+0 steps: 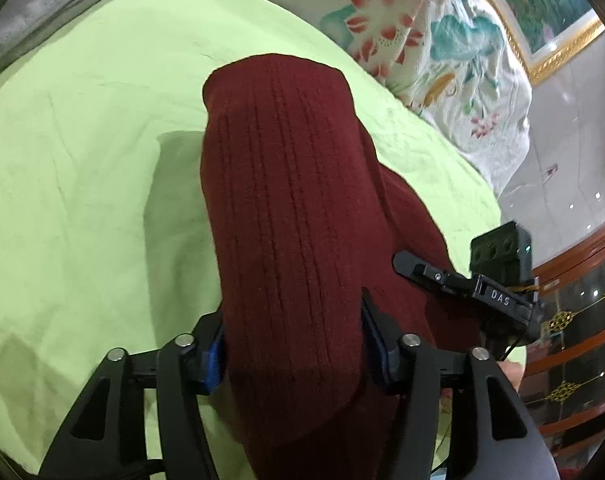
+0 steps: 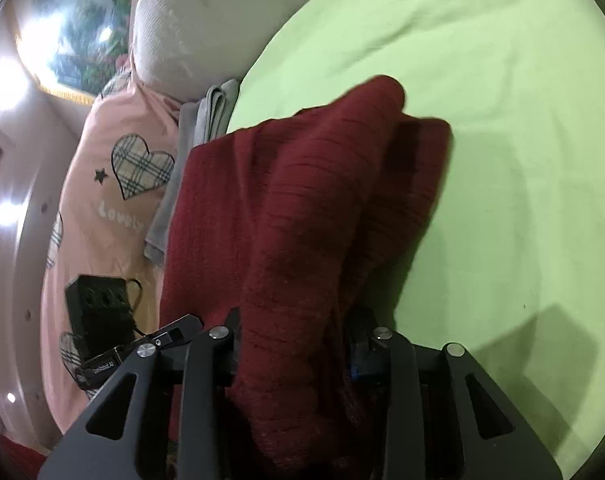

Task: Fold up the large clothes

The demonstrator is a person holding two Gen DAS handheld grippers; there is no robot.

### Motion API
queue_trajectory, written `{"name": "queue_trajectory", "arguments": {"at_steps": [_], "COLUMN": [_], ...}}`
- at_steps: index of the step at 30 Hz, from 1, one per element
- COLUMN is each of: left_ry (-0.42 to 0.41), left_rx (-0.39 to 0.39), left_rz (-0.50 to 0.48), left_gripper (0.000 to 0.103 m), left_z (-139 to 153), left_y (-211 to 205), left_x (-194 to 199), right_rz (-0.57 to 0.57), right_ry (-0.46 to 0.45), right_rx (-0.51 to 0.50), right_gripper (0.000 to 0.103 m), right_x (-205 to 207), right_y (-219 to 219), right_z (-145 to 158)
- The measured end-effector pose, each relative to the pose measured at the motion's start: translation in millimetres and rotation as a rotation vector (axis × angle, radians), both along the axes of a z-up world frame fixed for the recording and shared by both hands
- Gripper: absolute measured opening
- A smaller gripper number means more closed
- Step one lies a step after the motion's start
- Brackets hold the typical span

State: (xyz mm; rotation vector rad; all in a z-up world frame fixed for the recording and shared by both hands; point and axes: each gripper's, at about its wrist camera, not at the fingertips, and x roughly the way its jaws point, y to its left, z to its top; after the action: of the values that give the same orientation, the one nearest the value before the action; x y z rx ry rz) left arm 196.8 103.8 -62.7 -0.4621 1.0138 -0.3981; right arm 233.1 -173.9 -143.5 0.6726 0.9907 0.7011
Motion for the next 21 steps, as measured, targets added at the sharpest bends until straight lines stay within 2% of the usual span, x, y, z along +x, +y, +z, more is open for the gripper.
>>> {"name": "queue_trajectory", "arguments": {"at_steps": [2, 4, 6, 9, 13, 16, 17, 18, 20, 21], "left_ry": [-0.002, 0.005, 0.009, -0.019, -0.104, -0.174, -0.192, -0.207, -0.229, -0.226], "left_rx": [0.021, 0.017, 0.000, 0.024, 0.071, 0.039, 0.030, 0.027, 0.023, 0.028], "left_rz": [0.011, 0.019, 0.032, 0.046, 0.080, 0.064, 0.049, 0.030, -0.032, -0.056], "left_gripper": [0.074, 0.077, 0.077, 0.076, 0.075, 0.073, 0.069, 0.066, 0.063, 0.062], "left_z": [-5, -11, -11, 0, 30, 50, 54, 57, 60, 58], "left_y": [-4, -7, -4, 4, 17, 21, 19, 16, 3, -3], "left_x": [2, 4, 3, -9, -29, -36, -37, -36, -30, -26], "right_rz": [-0.014, -0.022, -0.030, -0.057, -0.118, -0.124, -0.125, -0.123, -0.108, -0.098], "right_ry": [0.007, 0.012, 0.011, -0.006, -0.069, -0.096, -0.099, -0.092, -0.058, -0.042], "right_rx": [-0.018, -0.049, -0.082, -0.127, -0.152, -0.162, -0.172, -0.182, -0.188, -0.190], "right_gripper": [0.038, 0.045, 0.050, 0.064, 0.065, 0.065, 0.065, 0.063, 0.036, 0.018], "right_x": [-1, -2, -3, -7, -6, 4, 8, 14, 25, 29], "right_y": [-2, -1, -3, -11, -31, -29, -27, -23, -17, -14], "right_z": [-1, 0, 5, 19, 41, 50, 50, 49, 43, 40]}}
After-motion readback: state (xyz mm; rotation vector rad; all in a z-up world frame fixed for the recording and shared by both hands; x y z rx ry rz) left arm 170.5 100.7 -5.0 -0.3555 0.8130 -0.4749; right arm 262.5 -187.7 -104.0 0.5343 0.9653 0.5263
